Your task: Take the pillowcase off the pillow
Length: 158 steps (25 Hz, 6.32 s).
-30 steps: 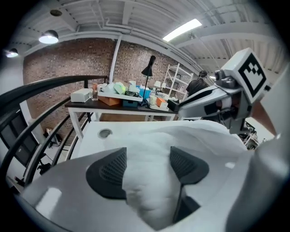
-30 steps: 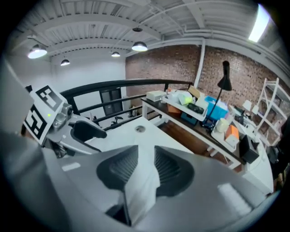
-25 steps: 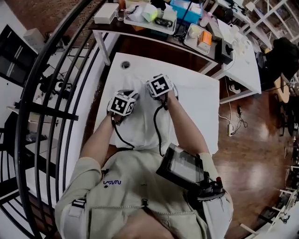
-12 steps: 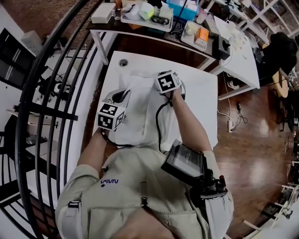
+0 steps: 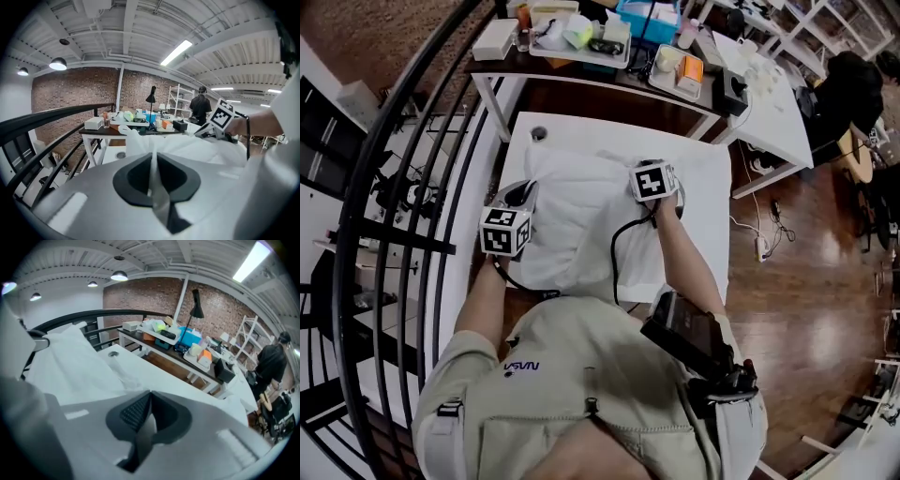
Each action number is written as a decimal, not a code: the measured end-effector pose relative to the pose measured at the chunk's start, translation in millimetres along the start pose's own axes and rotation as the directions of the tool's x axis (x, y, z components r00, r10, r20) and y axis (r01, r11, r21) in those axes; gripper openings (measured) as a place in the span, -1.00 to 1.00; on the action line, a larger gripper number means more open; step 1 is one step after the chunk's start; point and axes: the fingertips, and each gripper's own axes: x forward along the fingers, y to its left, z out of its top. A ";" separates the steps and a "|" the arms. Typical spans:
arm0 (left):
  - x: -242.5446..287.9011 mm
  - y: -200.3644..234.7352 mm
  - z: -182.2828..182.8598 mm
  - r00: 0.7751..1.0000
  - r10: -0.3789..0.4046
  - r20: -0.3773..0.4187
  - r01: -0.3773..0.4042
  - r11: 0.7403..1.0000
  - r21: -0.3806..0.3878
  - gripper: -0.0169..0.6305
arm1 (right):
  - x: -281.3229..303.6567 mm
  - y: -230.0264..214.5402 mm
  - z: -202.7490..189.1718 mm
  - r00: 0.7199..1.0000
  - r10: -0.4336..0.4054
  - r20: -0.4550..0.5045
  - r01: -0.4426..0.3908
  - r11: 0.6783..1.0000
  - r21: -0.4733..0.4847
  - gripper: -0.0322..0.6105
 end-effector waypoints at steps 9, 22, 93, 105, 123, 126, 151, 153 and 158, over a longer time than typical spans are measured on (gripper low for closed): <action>43.4 -6.1 4.1 0.997 0.078 -0.004 -0.075 0.970 0.229 -0.54 | -32.7 23.2 28.8 0.965 0.061 0.256 -0.076 0.996 0.048 -0.52; -69.9 -75.1 -35.5 0.997 0.077 0.032 -0.079 0.993 0.083 -0.20 | -150.1 96.1 -21.3 0.856 0.132 0.500 -0.186 0.981 0.060 -0.52; -92.9 -93.6 -10.4 0.995 0.016 0.098 -0.012 0.999 -0.039 -0.11 | -211.9 96.5 -120.5 0.926 0.062 0.371 -0.133 0.977 0.167 -0.52; -20.4 -97.6 23.3 0.998 0.060 -0.015 -0.059 0.997 0.046 -0.06 | -163.6 44.3 -17.1 0.874 0.166 0.457 -0.190 0.982 0.007 -0.52; 108.7 -49.1 -12.1 0.931 -0.064 -0.360 0.082 0.996 0.035 0.01 | 21.2 85.4 28.7 0.936 0.346 -0.066 -0.349 0.936 -0.044 -0.39; 108.0 -55.5 -33.5 0.896 -0.077 -0.437 0.119 0.990 0.070 -0.24 | 33.8 94.6 16.6 0.921 0.375 -0.107 -0.382 0.923 -0.053 -0.39; 42.6 -32.1 -9.0 0.992 0.008 -0.127 0.002 0.997 0.076 -0.80 | -3.0 -46.2 -44.3 1.000 0.008 0.009 -0.008 0.994 0.106 -0.85; 48.3 -31.4 -9.3 0.992 0.031 -0.123 -0.020 0.996 0.092 -0.67 | -11.2 -48.8 -35.1 0.998 -0.007 0.060 0.001 0.995 0.098 -0.74; 37.8 -34.3 9.3 0.996 0.063 -0.059 -0.056 0.993 0.107 -0.29 | -48.6 -36.9 -15.5 0.978 0.019 0.206 -0.042 0.993 0.107 -0.61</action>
